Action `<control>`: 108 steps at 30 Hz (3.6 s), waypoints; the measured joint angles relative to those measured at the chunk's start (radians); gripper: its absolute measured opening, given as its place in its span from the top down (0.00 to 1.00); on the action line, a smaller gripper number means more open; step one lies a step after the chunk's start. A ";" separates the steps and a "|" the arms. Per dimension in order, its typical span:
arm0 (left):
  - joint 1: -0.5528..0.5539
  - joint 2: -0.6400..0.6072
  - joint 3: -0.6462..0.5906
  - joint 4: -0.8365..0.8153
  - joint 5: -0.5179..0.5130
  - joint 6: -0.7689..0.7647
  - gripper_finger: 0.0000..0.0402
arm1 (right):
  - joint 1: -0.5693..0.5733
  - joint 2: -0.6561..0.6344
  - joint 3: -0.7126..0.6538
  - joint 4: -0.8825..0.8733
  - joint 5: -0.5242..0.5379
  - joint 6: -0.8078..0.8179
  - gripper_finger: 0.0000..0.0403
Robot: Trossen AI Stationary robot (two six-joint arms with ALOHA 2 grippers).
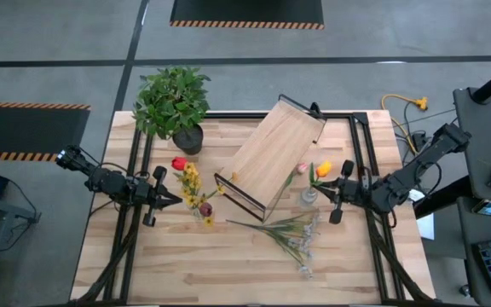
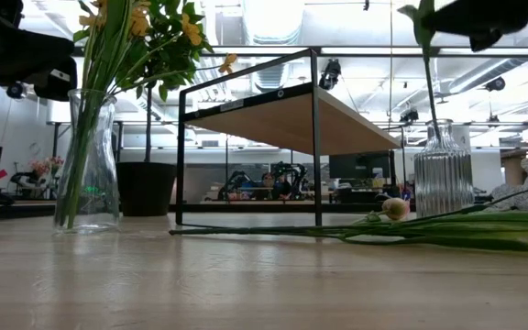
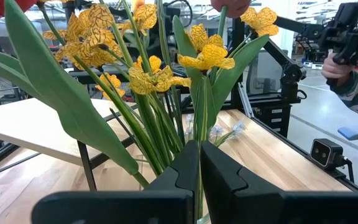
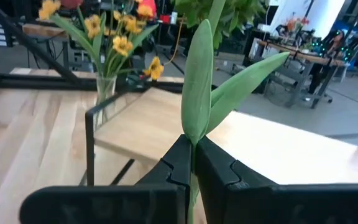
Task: Pick and place flowers into a vace then onto a shelf
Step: Put the red and yellow flower into the right transparent vase, then put the white flowers into the right transparent vase
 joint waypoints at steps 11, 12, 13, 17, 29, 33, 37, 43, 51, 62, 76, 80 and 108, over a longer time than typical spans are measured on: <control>0.000 0.000 0.000 0.000 0.000 0.000 1.00 | 0.000 0.000 -0.066 0.000 0.075 0.159 0.92; 0.000 0.000 0.000 0.000 0.000 0.000 1.00 | 0.000 0.000 -0.066 -0.001 0.078 0.152 0.90; 0.000 0.000 0.000 0.000 0.000 0.000 1.00 | 0.000 0.000 -0.065 -0.002 0.078 0.142 0.88; 0.000 0.000 0.000 0.000 0.000 0.000 1.00 | 0.001 0.000 -0.049 -0.002 0.077 0.127 0.76; 0.000 0.000 0.000 0.000 0.000 0.000 1.00 | 0.080 -0.008 0.129 -0.337 -0.005 0.275 0.46; 0.000 0.000 0.000 0.000 0.000 0.000 1.00 | 0.116 -0.001 0.188 -0.386 -0.130 0.400 0.45; 0.000 0.000 0.000 0.000 0.000 0.000 1.00 | 0.156 0.036 0.206 -0.386 -0.156 0.459 0.45; 0.000 0.000 0.000 0.000 0.000 0.000 1.00 | 0.189 0.127 0.222 -0.384 -0.157 0.526 0.44; 0.000 0.000 0.000 0.000 0.000 0.000 1.00 | 0.193 0.249 0.295 -0.381 -0.158 0.520 0.44; 0.000 0.000 0.000 0.000 0.000 0.000 1.00 | 0.193 0.549 0.445 -0.380 -0.239 -0.019 0.44; 0.000 0.000 0.000 0.000 0.000 0.000 1.00 | 0.157 0.995 0.821 -0.717 0.021 -0.658 0.44; 0.000 0.000 0.000 0.000 0.000 0.000 1.00 | 0.123 1.089 0.869 -0.819 0.016 -0.760 0.44; 0.000 0.000 0.000 0.000 0.000 0.000 1.00 | -0.010 1.265 0.899 -0.881 -0.293 -1.460 0.44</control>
